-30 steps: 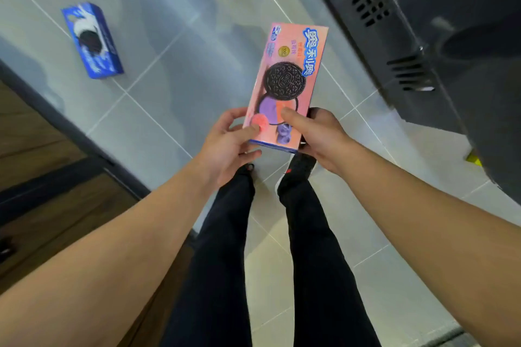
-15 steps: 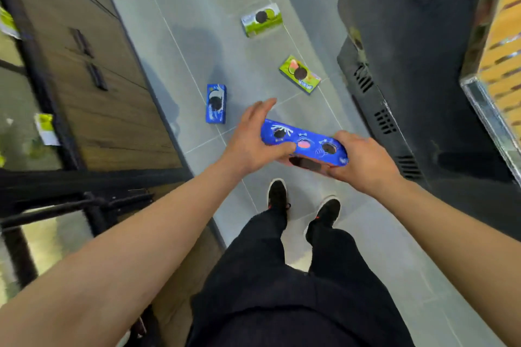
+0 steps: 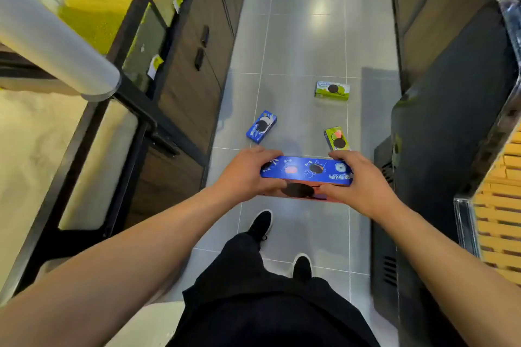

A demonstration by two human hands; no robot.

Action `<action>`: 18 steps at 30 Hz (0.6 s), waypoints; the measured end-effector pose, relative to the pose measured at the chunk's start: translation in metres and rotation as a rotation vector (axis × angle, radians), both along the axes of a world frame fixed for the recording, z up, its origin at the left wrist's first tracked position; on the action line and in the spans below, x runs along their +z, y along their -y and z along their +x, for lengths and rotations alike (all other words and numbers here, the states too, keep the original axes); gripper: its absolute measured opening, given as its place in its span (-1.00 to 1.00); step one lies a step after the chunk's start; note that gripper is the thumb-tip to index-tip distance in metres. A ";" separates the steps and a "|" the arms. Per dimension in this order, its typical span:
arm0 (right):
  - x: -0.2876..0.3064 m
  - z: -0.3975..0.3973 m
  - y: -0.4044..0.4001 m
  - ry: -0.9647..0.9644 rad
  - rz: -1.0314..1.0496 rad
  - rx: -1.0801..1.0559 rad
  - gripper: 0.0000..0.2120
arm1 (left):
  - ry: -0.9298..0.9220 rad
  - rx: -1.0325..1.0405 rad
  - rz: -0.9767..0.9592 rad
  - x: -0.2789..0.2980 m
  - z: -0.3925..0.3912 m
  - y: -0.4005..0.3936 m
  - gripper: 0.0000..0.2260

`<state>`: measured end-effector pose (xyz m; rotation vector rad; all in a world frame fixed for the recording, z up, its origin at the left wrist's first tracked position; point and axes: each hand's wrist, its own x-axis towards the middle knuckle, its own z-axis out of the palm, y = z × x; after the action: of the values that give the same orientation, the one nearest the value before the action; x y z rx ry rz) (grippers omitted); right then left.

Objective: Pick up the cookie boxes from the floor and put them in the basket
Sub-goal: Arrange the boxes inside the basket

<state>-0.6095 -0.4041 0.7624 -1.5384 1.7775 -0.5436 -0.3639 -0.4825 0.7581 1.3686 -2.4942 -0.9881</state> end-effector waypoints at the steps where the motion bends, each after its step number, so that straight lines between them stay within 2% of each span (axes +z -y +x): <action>1: 0.001 -0.002 -0.006 0.074 0.008 -0.044 -0.31 | -0.032 0.064 -0.009 0.005 0.006 -0.016 -0.48; 3: 0.000 0.000 -0.013 0.230 0.055 -0.093 -0.33 | -0.087 0.178 -0.009 0.011 0.018 -0.043 -0.52; 7: -0.005 0.032 -0.018 0.479 0.171 -0.032 -0.45 | -0.067 0.371 -0.024 0.021 0.048 -0.092 -0.51; 13: -0.002 0.129 -0.030 0.597 0.204 0.160 -0.58 | -0.013 0.684 -0.056 0.030 0.121 -0.182 -0.55; 16: -0.001 0.188 -0.047 0.638 0.321 0.316 -0.52 | -0.056 0.932 -0.070 0.032 0.163 -0.242 -0.51; 18: 0.000 0.238 -0.069 0.659 0.398 0.411 -0.47 | -0.127 1.179 -0.060 0.030 0.196 -0.297 -0.44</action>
<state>-0.3713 -0.3350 0.7627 -1.2049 0.9629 -0.3951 -0.1678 -0.1852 0.7885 2.1620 -1.1648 -0.6350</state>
